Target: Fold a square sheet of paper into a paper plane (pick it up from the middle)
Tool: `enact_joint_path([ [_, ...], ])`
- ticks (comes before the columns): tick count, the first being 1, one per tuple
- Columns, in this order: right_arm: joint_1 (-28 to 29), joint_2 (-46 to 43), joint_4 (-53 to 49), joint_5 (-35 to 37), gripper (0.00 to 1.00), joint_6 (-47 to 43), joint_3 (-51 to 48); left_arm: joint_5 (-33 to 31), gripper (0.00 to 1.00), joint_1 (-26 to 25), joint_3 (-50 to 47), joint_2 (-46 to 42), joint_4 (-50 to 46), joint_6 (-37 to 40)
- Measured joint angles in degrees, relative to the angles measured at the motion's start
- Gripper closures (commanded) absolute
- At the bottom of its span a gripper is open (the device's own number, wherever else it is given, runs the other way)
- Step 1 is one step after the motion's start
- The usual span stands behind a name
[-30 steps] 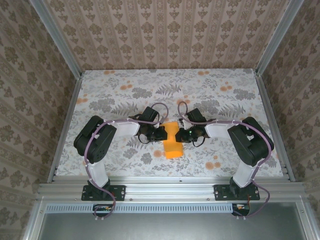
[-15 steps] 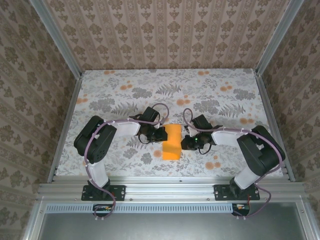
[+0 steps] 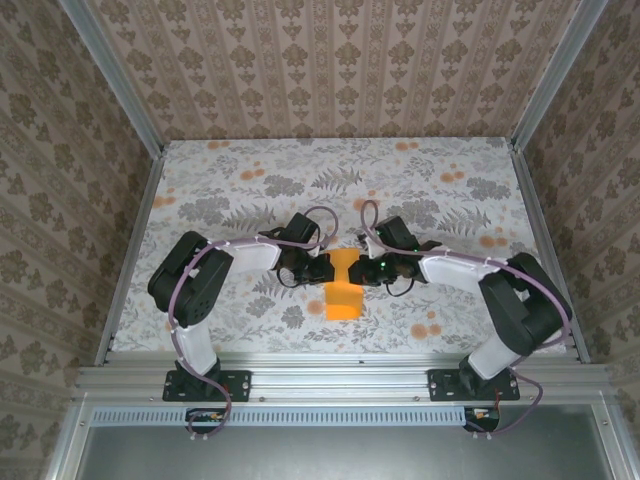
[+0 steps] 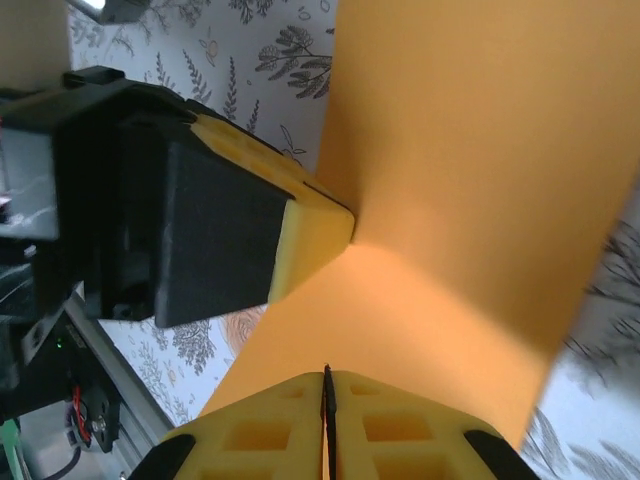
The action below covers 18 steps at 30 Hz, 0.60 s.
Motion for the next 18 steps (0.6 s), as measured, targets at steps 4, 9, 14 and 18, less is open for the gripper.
enact_joint_path([
  [4, 1.3, 4.6, 0.1, -0.6, 0.87, -0.1, 0.0, 0.0, 0.91, 0.0, 0.0, 0.0, -0.1, 0.0],
  [9, 1.6, 5.8, -0.7, -0.5, 0.87, -1.2, -1.1, 0.0, 0.91, 0.0, 0.0, 0.0, -0.1, 0.0],
  [14, 1.6, 5.5, -0.3, -0.5, 0.87, -2.0, -2.3, 0.1, 0.91, 0.0, 0.2, 0.1, -0.5, 0.2],
  [18, 1.6, 3.7, 0.2, -0.5, 0.87, -2.5, -4.6, 0.2, 0.91, -0.1, 0.2, 0.1, -0.7, 0.2],
])
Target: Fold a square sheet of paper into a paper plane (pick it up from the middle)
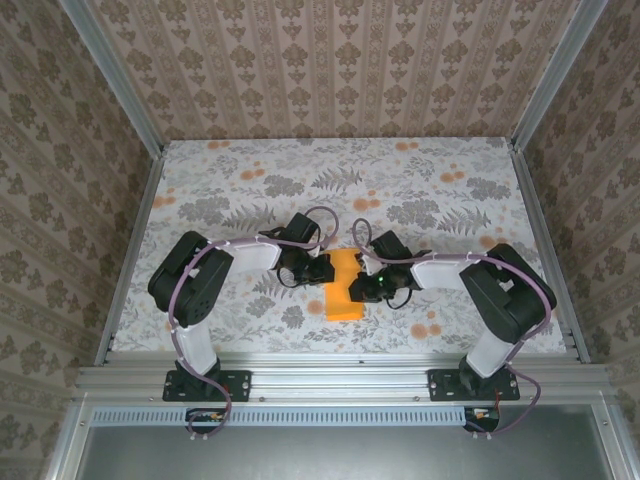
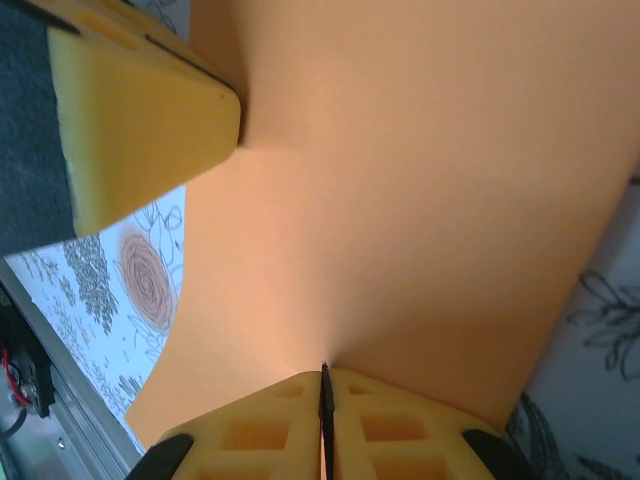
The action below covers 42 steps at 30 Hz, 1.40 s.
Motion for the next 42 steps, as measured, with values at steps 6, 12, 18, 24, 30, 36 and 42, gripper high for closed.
enact_joint_path([
  [6, 0.0, -5.0, -0.1, 0.5, 0.87, 0.3, -5.1, 0.3, 0.91, -0.3, 0.2, 0.1, -0.8, 0.2],
  [12, 0.0, -11.6, -6.4, 1.4, 0.87, 1.3, -8.1, 0.3, 0.91, -0.3, 0.6, 0.2, -1.5, 0.2],
  [18, 0.0, -14.1, -7.5, -0.4, 0.87, 3.3, -4.8, 0.0, 0.91, -0.3, 0.9, 0.2, -2.2, 0.2],
  [24, 0.7, -10.0, -1.7, -2.5, 0.87, 5.9, 0.6, -0.1, 0.91, -0.3, 0.9, 0.2, -2.3, 0.6],
  [30, 2.6, -4.6, 0.6, -2.8, 0.87, 6.4, -0.6, 0.0, 0.91, -0.3, 1.0, 0.3, -2.4, 1.2],
  [36, 3.4, -4.4, 1.9, -2.6, 0.87, 7.2, -6.2, 0.1, 0.91, -0.3, 1.4, 0.5, -2.8, 1.2],
  [42, 3.5, -6.9, 4.3, -2.2, 0.87, 7.2, -9.2, 0.3, 0.91, -0.3, 1.9, 0.9, -3.5, 1.3],
])
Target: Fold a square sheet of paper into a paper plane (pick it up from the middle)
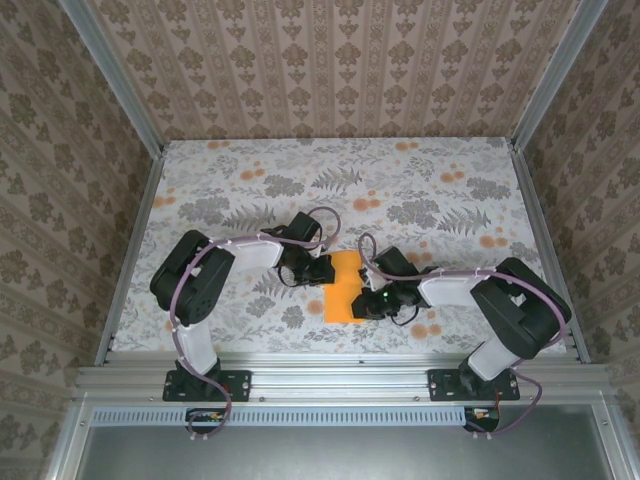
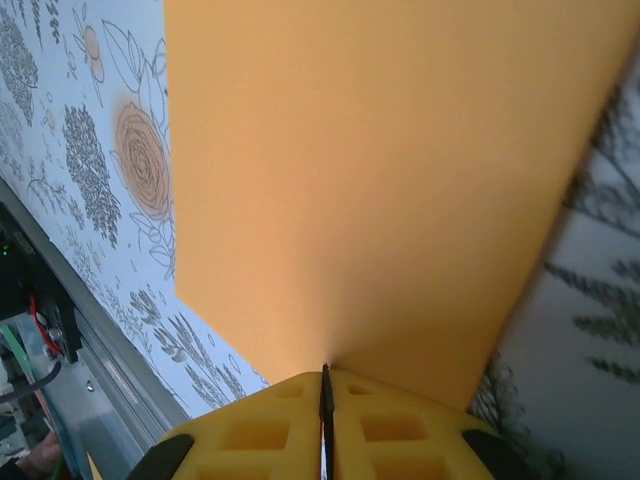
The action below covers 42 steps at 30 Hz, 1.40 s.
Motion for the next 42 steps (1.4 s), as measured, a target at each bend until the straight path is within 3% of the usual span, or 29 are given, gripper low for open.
enact_joint_path([
  [8, 0.5, -10.9, -5.8, 2.6, 0.87, 0.7, -6.5, 0.4, 0.91, 0.1, 0.5, 0.4, -0.8, 0.3],
  [14, 0.5, -15.5, -6.3, 3.5, 0.86, 3.2, -4.3, 0.4, 0.91, 0.0, 0.8, 0.5, -1.1, 0.3],
  [18, 0.3, -12.8, -2.3, 3.6, 0.85, 4.8, 1.4, 0.3, 0.91, -0.1, 0.9, 0.5, -1.3, 0.3],
  [21, 0.3, -6.1, 2.5, 3.5, 0.86, 5.2, 5.1, -0.2, 0.91, -0.3, 1.2, 0.5, -1.6, 0.3],
  [28, 0.0, 5.8, 6.6, 3.2, 0.86, 5.4, 4.8, -0.3, 0.91, -0.3, 1.3, 0.5, -1.9, 0.3],
  [36, -0.3, 3.3, 8.5, 2.9, 0.86, 4.2, 1.2, -0.3, 0.91, -0.3, 2.1, 0.9, -2.9, 0.4],
  [42, -0.2, -3.0, 2.0, 4.3, 0.86, 2.6, -2.4, -0.2, 0.91, -0.3, 2.1, 1.0, -2.9, 0.4],
])
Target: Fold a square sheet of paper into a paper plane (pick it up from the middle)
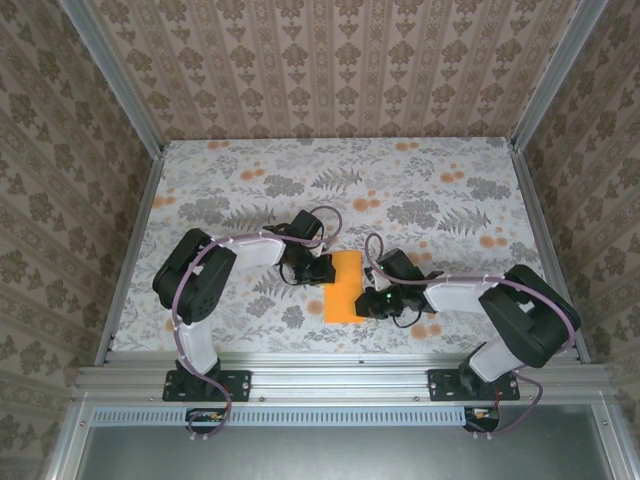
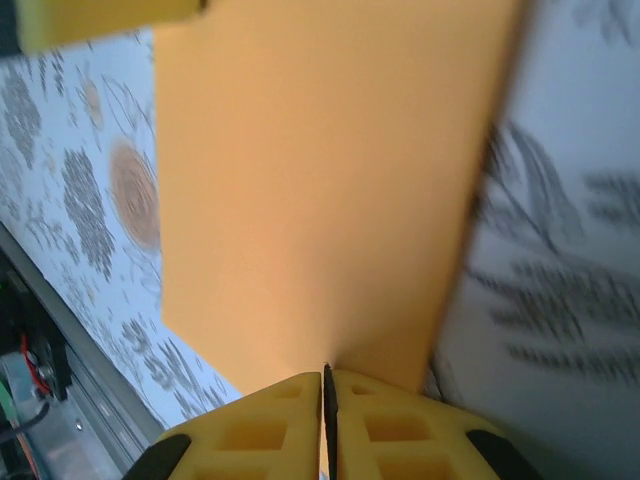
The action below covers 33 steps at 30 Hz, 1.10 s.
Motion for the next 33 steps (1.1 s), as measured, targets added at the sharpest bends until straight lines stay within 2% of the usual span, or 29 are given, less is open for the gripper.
enact_joint_path([
  [8, 0.1, -10.9, -10.5, 1.8, 0.85, -0.5, -2.9, -0.2, 0.91, 0.0, 1.4, 0.5, -1.9, 0.0],
  [13, -0.8, -13.1, -12.9, 1.7, 0.82, -0.6, 3.2, -1.0, 0.9, -0.4, 2.2, 0.7, -2.9, 0.0],
  [16, -1.2, -10.3, -11.0, 0.8, 0.81, -0.6, 7.6, -1.4, 0.9, -0.6, 2.6, 0.9, -3.6, 0.0],
  [25, -1.5, 9.6, -5.7, -1.7, 0.81, -1.7, 14.3, -2.0, 0.9, -0.9, 2.9, 0.9, -4.1, 0.0],
  [28, -2.0, 11.8, -5.7, -2.2, 0.81, -2.8, 14.2, -2.0, 0.9, -0.9, 2.9, 0.9, -4.1, 0.0],
  [33, -2.8, 10.4, -5.4, -2.5, 0.81, -4.7, 12.5, -2.0, 0.9, -0.9, 2.9, 0.9, -4.1, 0.0],
])
